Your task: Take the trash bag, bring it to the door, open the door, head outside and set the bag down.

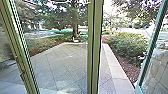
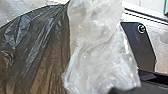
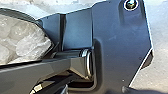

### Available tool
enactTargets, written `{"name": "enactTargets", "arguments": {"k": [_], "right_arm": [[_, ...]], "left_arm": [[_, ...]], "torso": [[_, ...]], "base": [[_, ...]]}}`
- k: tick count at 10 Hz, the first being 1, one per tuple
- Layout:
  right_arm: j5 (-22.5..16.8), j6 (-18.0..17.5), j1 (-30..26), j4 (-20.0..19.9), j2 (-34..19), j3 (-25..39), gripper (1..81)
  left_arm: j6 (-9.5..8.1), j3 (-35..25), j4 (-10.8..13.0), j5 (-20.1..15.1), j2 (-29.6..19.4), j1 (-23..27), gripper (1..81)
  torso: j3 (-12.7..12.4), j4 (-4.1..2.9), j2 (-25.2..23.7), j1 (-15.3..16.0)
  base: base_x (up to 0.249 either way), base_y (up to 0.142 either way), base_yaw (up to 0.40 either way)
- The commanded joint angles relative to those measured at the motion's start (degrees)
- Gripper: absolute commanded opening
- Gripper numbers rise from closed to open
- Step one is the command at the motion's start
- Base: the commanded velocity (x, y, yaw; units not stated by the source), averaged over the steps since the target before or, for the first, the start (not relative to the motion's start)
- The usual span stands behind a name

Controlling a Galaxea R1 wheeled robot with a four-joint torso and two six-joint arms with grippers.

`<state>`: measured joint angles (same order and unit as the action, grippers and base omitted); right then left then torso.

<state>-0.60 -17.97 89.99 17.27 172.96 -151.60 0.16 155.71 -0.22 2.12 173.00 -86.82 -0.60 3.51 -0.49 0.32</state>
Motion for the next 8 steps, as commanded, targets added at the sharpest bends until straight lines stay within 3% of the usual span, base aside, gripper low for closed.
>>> {"name": "enactTargets", "arguments": {"k": [1, 8], "right_arm": [[-2.83, 0.21, -2.58, 0.65, 0.22, 0.36, 81.1], [-2.65, 0.13, -2.49, 0.57, 0.48, 0.35, 81.1]], "left_arm": [[0.37, -0.14, 0.48, -2.74, -0.19, 3.10, 1.0], [0.37, -0.14, 0.40, -2.74, -0.02, 3.10, 1.0]], "torso": [[0.00, 0.02, 0.00, 0.00], [0.00, 0.02, 0.00, -0.02]], "base": [[0.000, 0.000, -0.203], [0.000, 0.000, -0.200]]}}
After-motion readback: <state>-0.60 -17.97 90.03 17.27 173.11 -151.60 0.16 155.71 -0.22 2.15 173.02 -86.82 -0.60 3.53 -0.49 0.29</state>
